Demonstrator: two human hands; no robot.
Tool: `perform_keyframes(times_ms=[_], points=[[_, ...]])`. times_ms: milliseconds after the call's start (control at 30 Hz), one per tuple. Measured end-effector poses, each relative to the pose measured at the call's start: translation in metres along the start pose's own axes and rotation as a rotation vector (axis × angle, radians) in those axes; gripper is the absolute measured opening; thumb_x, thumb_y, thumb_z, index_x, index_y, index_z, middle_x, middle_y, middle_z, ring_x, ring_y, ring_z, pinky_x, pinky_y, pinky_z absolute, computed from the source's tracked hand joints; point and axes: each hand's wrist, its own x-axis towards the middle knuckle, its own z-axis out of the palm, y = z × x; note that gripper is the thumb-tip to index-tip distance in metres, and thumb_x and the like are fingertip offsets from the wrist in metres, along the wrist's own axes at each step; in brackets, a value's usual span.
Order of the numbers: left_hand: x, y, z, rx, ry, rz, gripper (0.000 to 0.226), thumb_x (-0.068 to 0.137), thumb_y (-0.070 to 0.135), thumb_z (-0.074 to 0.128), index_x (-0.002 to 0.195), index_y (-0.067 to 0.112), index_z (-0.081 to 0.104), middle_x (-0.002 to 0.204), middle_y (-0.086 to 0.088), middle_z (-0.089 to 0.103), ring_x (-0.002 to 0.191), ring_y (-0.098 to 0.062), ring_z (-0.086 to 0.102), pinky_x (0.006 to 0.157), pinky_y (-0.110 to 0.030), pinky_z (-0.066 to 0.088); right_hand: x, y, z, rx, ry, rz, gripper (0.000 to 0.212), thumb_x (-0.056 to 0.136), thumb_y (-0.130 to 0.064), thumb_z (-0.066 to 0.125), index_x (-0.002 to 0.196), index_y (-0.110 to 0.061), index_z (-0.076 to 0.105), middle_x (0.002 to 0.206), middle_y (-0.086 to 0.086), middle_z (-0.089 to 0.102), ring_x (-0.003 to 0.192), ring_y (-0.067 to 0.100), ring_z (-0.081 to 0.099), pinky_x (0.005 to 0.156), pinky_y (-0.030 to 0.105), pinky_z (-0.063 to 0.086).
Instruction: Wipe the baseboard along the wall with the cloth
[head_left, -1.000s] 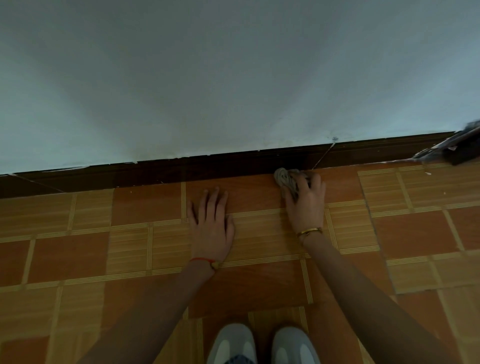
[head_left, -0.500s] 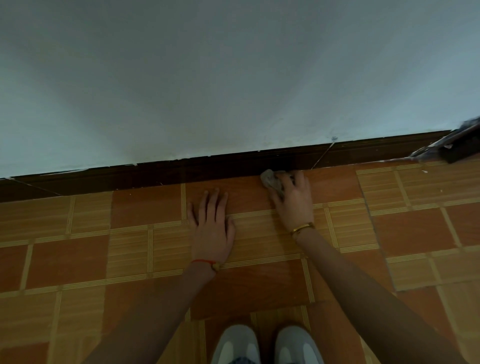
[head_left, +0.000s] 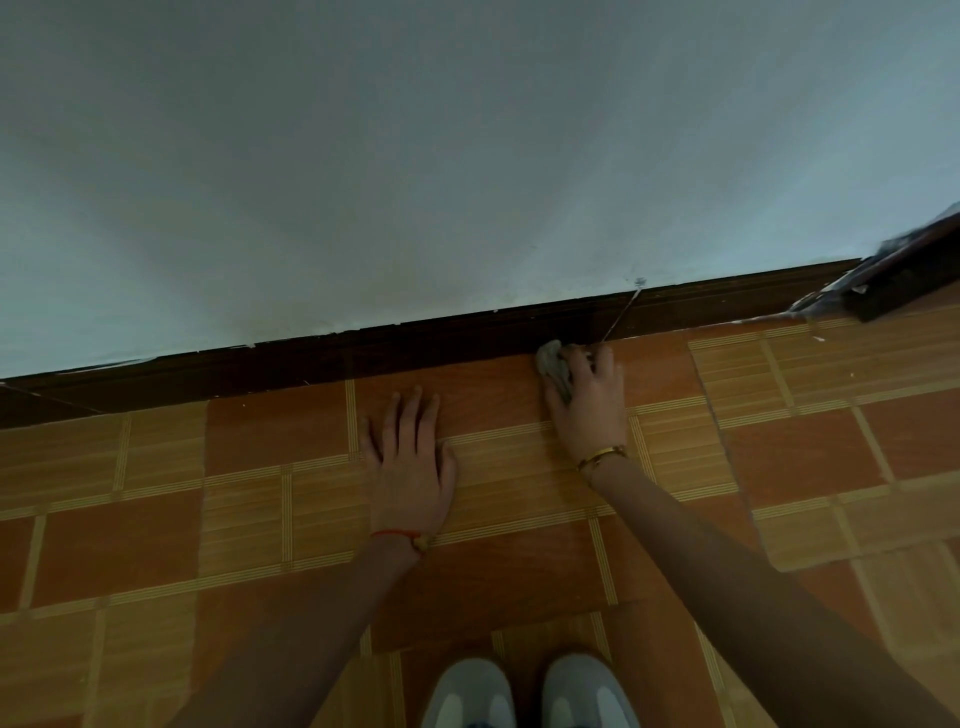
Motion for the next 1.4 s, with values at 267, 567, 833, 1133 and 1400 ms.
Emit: perform_keyframes(times_ms=[267,567,833,1133,1400], points=[[0.002,0.003,0.001,0.022,0.050,0.007,0.054,0.097,0.034,0.038,0.145,0.011,0.049,0.152,-0.010,0.045,0.144,-0.032,0.036,0.118,-0.063,0.021,0.005,0.014,-0.010,-0.013,-0.013,-0.093,0.038,0.086,-0.019,0.066,0.122,-0.010,0.057,0.116,0.016,0.048,0.101,0.029,0.046,0.084,0.036,0.045],[0.019,0.047,0.001,-0.071,0.056,0.119,0.049,0.095,0.031,0.042,0.138,0.010,0.052,0.141,-0.011,0.051,0.133,-0.032,0.039,0.114,-0.060,0.029,0.015,0.052,-0.033,-0.128,0.088,0.215,0.038,0.085,-0.014,0.062,0.121,-0.004,0.054,0.120,0.023,0.047,0.102,0.039,0.045,0.088,0.047,0.043],[0.039,0.078,0.013,-0.081,-0.015,0.165,0.050,0.093,0.029,0.039,0.138,0.010,0.053,0.140,-0.013,0.052,0.131,-0.035,0.043,0.111,-0.060,0.034,0.001,0.031,-0.026,-0.036,-0.167,-0.139,0.040,0.083,-0.012,0.063,0.121,-0.013,0.053,0.123,0.015,0.044,0.108,0.029,0.043,0.088,0.039,0.047],[0.037,0.068,0.021,-0.046,-0.025,0.185,0.052,0.096,0.028,0.037,0.143,0.010,0.050,0.144,-0.012,0.049,0.134,-0.031,0.040,0.116,-0.059,0.029,0.027,0.022,-0.061,0.480,0.474,0.353,0.034,0.087,-0.016,0.064,0.117,-0.007,0.050,0.117,0.009,0.047,0.096,0.010,0.049,0.066,0.001,0.040],[0.038,0.063,0.024,-0.065,-0.006,0.207,0.052,0.096,0.029,0.041,0.145,0.011,0.048,0.146,-0.011,0.047,0.136,-0.032,0.042,0.118,-0.058,0.025,0.014,-0.039,-0.035,0.554,0.403,0.125,0.032,0.083,-0.006,0.068,0.110,-0.003,0.052,0.109,0.005,0.046,0.093,0.008,0.048,0.075,0.000,0.039]])
